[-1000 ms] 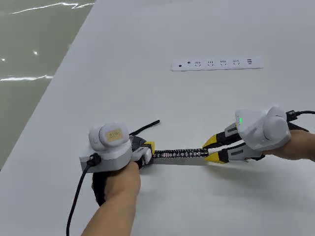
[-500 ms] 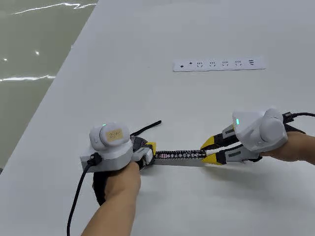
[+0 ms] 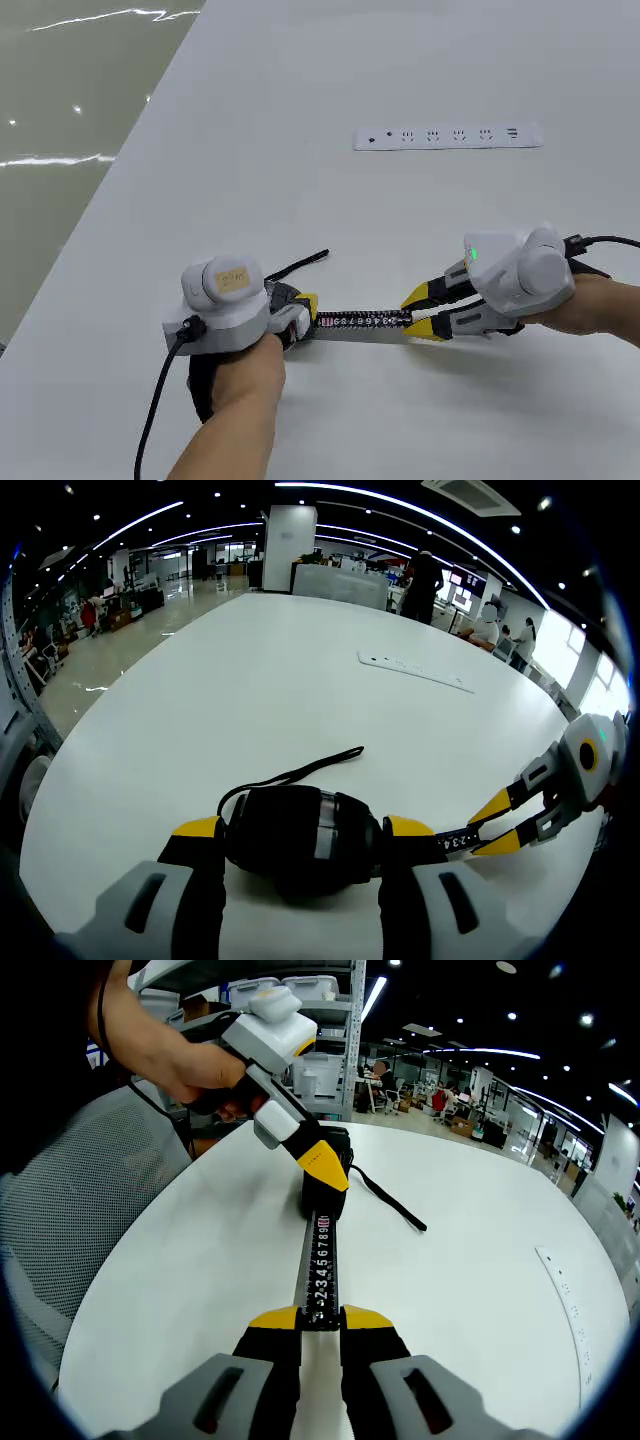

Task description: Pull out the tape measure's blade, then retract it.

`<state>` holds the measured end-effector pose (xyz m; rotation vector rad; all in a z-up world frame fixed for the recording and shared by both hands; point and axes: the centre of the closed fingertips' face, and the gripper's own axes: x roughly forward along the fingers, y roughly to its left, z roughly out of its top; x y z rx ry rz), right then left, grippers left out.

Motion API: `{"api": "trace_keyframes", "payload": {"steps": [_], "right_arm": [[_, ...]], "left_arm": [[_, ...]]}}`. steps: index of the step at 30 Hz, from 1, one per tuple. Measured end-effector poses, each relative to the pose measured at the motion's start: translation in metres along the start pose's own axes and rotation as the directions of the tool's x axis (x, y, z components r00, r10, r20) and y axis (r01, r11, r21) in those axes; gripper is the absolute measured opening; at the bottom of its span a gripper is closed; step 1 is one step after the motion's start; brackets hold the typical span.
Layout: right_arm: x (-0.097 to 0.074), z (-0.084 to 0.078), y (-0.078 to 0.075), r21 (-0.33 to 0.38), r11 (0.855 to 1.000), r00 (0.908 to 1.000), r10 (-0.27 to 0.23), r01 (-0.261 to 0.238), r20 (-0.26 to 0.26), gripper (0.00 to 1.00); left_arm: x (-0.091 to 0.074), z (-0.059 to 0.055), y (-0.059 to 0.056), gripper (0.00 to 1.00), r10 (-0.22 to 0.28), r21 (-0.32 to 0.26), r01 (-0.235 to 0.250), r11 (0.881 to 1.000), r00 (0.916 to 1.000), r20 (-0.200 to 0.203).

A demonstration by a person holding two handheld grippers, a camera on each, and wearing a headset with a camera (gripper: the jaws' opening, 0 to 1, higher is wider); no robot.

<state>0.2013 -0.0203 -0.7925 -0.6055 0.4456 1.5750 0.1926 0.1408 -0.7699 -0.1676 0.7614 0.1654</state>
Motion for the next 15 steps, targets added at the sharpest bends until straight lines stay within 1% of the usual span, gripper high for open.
{"api": "trace_keyframes", "payload": {"steps": [3,8,11,15], "right_arm": [[-0.0001,0.0037,0.0011,0.0,1.0,1.0,-0.001,0.001,0.0,0.14],[0.0043,0.0029,-0.0009,0.0,1.0,1.0,-0.001,0.001,0.001,0.14],[0.0043,0.0083,0.0013,-0.004,1.0,1.0,0.0,0.0,0.001,0.14],[0.0078,0.0084,0.0005,-0.004,1.0,1.0,0.001,-0.001,0.003,0.14]], "left_arm": [[-0.0001,0.0001,0.0001,0.58,-0.001,-0.002,0.001,1.0,1.0,0.001],[-0.0011,0.0003,0.0002,0.58,-0.002,-0.005,0.002,1.0,1.0,0.002],[-0.0012,0.0003,-0.0002,0.58,-0.002,-0.007,0.002,1.0,1.0,0.004],[-0.002,0.0,-0.0005,0.58,-0.003,-0.008,0.003,1.0,1.0,0.005]]}}
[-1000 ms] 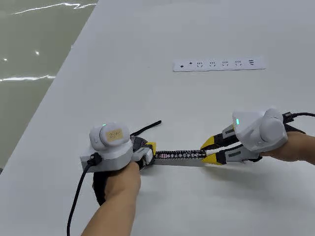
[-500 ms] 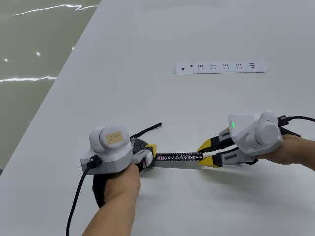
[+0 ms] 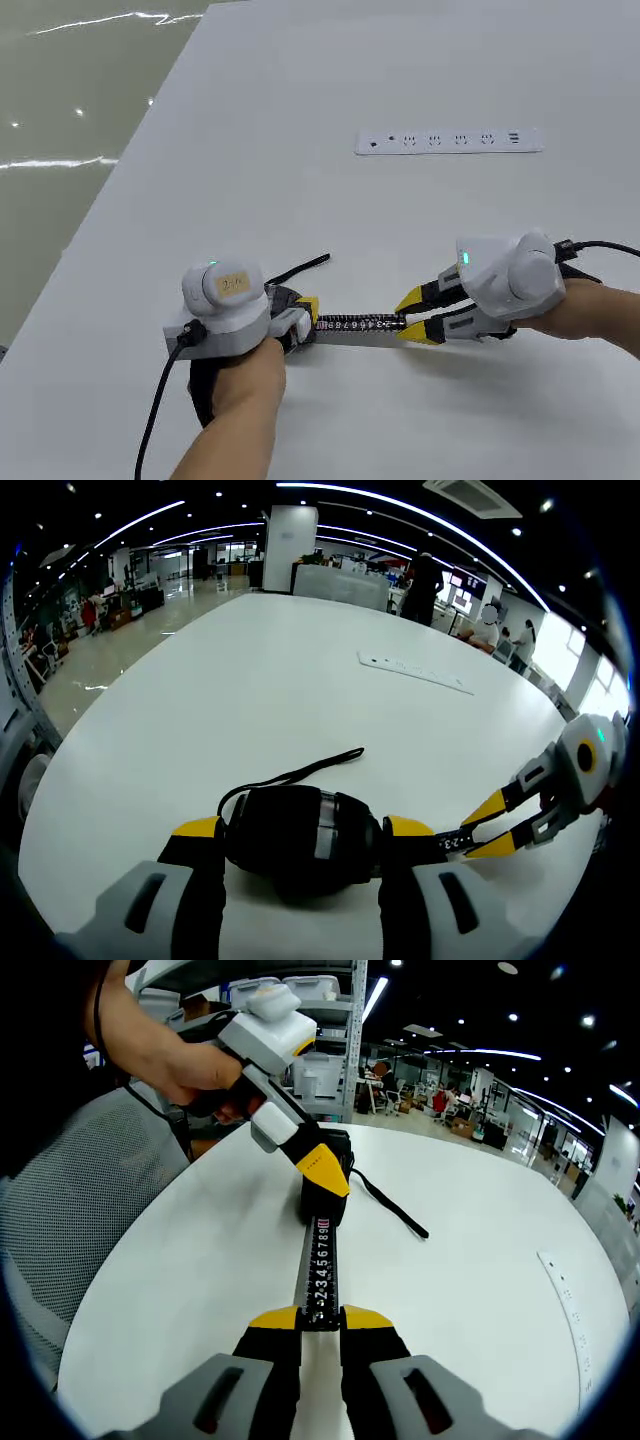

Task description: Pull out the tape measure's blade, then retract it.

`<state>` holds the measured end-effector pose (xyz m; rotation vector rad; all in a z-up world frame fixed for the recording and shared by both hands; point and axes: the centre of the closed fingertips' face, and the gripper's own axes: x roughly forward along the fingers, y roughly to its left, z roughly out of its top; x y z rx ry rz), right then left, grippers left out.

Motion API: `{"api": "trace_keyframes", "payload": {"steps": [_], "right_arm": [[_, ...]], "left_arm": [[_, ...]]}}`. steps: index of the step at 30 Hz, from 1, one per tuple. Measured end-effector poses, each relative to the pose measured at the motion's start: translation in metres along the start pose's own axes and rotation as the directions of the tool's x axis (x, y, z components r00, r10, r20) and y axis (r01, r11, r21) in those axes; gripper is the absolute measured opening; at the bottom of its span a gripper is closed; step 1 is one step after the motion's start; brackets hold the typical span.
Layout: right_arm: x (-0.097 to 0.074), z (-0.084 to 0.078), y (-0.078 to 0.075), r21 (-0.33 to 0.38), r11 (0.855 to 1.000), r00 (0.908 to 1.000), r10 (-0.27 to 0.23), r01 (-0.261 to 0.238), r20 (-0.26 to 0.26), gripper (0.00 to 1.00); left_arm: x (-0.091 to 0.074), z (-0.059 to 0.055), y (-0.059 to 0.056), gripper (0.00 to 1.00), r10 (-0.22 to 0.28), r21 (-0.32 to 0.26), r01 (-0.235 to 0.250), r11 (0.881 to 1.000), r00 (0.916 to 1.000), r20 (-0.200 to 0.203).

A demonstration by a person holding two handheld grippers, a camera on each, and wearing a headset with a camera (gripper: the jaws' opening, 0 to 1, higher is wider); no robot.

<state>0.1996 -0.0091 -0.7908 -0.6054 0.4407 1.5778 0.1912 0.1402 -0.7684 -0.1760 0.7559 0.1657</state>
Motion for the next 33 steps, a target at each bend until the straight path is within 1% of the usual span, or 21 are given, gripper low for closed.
{"api": "trace_keyframes", "payload": {"steps": [14,22,30,33], "right_arm": [[0.005,0.006,0.002,-0.001,1.0,1.0,-0.002,0.002,0.002,0.14],[0.012,0.008,0.0,0.0,1.0,1.0,0.0,0.0,0.009,0.14],[0.014,0.013,0.001,-0.003,1.0,0.9999,0.001,-0.001,0.012,0.14],[0.016,0.012,0.0,-0.007,1.0,1.0,0.001,-0.001,0.009,0.14]], "left_arm": [[0.0,0.0,0.001,0.58,-0.002,0.0,0.002,1.0,1.0,-0.002],[0.0,0.0,0.001,0.58,-0.003,-0.004,0.003,1.0,1.0,-0.003],[0.0,0.0,0.001,0.58,-0.005,-0.006,0.005,1.0,1.0,-0.002],[0.0,0.0,0.001,0.58,-0.004,-0.008,0.004,1.0,1.0,-0.003]]}}
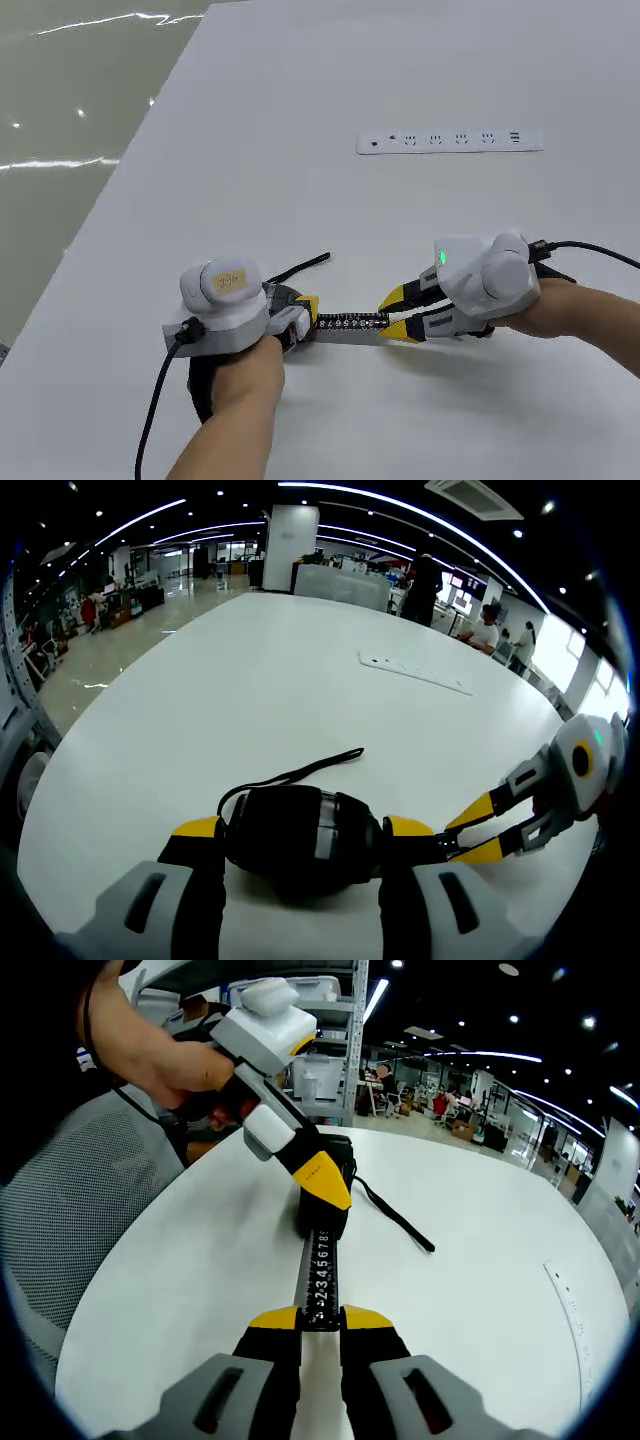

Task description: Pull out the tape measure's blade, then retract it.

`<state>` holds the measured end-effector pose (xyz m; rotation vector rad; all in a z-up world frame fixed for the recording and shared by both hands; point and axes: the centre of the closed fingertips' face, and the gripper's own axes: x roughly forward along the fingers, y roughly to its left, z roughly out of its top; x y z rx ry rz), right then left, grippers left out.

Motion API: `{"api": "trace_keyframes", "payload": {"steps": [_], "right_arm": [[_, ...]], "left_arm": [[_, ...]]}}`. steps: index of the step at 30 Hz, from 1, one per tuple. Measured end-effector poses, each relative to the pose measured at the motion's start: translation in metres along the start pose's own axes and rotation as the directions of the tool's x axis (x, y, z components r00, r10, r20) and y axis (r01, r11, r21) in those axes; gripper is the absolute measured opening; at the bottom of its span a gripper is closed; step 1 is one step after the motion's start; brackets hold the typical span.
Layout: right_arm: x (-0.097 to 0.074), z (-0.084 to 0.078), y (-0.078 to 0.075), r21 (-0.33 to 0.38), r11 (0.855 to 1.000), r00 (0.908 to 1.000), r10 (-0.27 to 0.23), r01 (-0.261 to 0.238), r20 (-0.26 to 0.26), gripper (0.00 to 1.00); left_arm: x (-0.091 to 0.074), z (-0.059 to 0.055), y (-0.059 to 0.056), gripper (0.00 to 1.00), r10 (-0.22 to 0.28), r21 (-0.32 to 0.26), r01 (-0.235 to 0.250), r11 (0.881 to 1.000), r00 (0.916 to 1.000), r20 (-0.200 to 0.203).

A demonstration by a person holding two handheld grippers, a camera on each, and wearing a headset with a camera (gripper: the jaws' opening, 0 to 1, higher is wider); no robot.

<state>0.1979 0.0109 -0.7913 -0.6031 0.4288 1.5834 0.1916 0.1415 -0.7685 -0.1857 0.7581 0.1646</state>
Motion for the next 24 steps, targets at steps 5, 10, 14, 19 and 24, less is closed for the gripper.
{"api": "trace_keyframes", "payload": {"steps": [5,10,14,19,24], "right_arm": [[0.003,0.001,0.0,-0.003,1.0,1.0,0.001,-0.001,0.0,0.14],[0.006,0.004,0.0,-0.006,1.0,1.0,0.005,-0.004,0.002,0.14],[0.009,0.006,0.0,-0.009,1.0,1.0,0.006,-0.006,0.003,0.14],[0.012,0.006,0.0,-0.008,1.0,1.0,0.006,-0.005,0.003,0.14],[0.014,0.011,0.001,-0.009,1.0,1.0,0.005,-0.005,0.003,0.14]], "left_arm": [[0.001,0.0,0.001,0.58,-0.001,-0.002,0.001,1.0,1.0,-0.001],[0.001,0.0,0.001,0.58,-0.004,-0.004,0.004,1.0,1.0,-0.001],[0.003,0.001,0.002,0.58,-0.006,-0.005,0.006,1.0,1.0,-0.001],[0.003,0.0,0.002,0.58,-0.007,-0.003,0.007,1.0,1.0,-0.003],[0.002,0.0,0.002,0.58,-0.008,-0.005,0.008,1.0,1.0,-0.003]]}}
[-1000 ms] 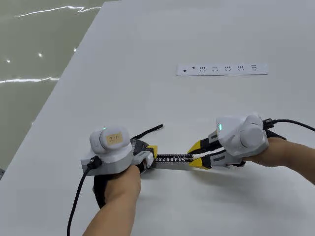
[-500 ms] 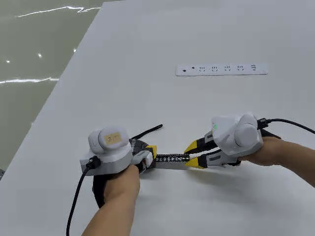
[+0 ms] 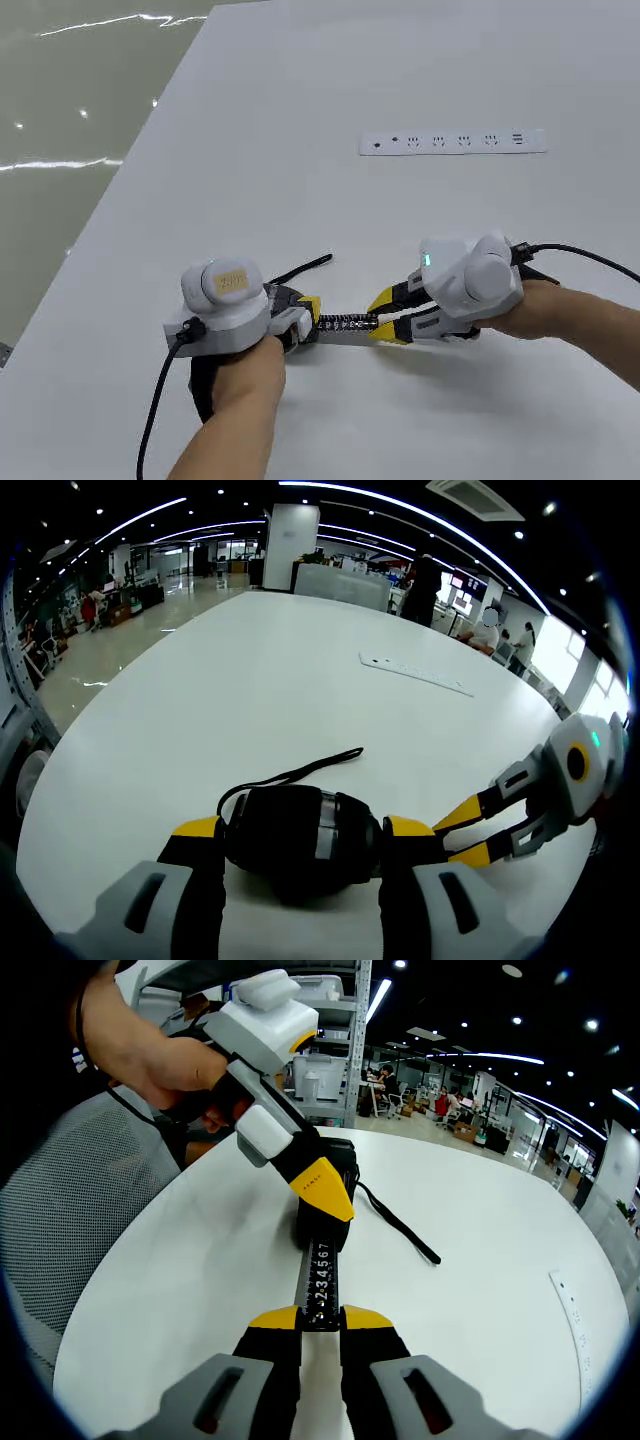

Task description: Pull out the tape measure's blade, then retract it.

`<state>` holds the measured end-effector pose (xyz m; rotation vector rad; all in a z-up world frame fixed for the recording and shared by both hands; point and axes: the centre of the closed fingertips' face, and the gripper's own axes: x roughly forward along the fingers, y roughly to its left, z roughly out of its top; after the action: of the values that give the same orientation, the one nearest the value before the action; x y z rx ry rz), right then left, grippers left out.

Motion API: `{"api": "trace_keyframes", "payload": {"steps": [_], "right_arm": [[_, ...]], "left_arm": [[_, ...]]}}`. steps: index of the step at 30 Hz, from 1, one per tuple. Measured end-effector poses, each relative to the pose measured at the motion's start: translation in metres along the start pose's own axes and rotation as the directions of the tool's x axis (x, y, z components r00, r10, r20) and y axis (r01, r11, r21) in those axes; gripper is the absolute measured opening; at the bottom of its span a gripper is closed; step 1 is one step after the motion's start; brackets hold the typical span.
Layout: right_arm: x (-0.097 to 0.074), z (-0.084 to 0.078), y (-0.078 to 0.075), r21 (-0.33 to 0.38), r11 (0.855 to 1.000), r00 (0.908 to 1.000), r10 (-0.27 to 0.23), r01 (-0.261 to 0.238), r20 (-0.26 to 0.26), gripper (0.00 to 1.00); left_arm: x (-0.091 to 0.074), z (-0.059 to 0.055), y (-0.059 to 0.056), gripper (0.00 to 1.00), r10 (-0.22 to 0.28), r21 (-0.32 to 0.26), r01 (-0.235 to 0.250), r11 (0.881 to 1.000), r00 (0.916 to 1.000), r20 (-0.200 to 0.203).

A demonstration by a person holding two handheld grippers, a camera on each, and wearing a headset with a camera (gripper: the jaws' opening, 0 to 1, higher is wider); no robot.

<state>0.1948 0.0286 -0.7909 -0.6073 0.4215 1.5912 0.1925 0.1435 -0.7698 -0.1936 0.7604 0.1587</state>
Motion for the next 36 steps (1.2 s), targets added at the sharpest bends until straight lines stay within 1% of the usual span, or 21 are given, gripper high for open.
{"api": "trace_keyframes", "payload": {"steps": [5,9,13,16,36], "right_arm": [[0.004,0.003,0.0,-0.002,1.0,1.0,0.003,-0.003,0.0,0.14],[0.01,0.002,-0.002,-0.002,1.0,1.0,0.005,-0.005,0.002,0.14],[0.01,0.006,0.0,0.001,1.0,1.0,0.008,-0.008,0.005,0.14],[0.014,0.005,-0.001,0.002,1.0,0.9999,0.01,-0.01,0.007,0.14],[0.024,0.014,-0.001,0.003,1.0,0.9999,0.014,-0.014,0.008,0.14]], "left_arm": [[0.0,0.0,0.0,0.58,-0.001,-0.003,0.001,1.0,1.0,-0.001],[0.0,0.0,0.0,0.58,-0.003,-0.004,0.003,1.0,1.0,-0.001],[-0.001,0.0,0.0,0.58,-0.004,-0.003,0.004,1.0,1.0,-0.003],[-0.001,0.0,0.0,0.58,-0.004,-0.004,0.004,1.0,1.0,-0.004],[-0.002,0.0,0.0,0.58,-0.008,-0.007,0.008,1.0,1.0,-0.002]]}}
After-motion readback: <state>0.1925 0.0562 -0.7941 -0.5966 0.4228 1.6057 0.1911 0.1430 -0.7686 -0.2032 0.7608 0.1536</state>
